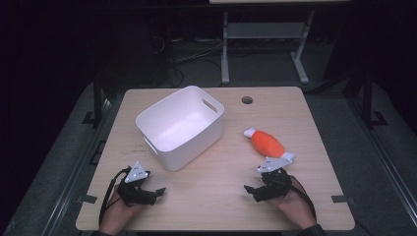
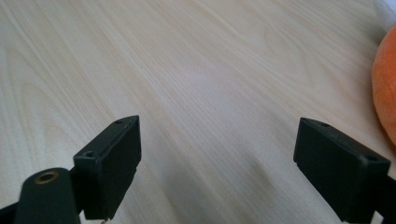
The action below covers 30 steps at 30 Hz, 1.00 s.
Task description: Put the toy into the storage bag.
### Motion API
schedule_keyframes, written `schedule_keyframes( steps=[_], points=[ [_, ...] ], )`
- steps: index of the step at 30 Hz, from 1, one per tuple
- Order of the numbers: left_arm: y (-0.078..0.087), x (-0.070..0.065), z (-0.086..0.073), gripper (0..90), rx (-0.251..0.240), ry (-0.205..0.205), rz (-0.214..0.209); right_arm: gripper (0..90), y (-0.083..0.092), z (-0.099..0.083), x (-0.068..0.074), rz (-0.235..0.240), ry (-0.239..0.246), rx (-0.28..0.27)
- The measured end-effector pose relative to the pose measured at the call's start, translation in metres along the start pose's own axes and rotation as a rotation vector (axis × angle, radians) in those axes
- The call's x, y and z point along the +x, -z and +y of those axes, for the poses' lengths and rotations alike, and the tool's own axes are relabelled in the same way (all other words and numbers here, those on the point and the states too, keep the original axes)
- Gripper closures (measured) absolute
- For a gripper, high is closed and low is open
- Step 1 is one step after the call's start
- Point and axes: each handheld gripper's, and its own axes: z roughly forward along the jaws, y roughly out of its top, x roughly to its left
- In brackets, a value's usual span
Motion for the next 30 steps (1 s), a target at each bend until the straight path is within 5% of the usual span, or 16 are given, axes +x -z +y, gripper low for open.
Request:
schedule_keyframes(
  steps=[30],
  points=[
    [0.000,0.000,0.000,12.7,-0.002,0.005,0.000,14.4,0.014,0.039,-0.028,-0.038,0.017,-0.040]
  ],
)
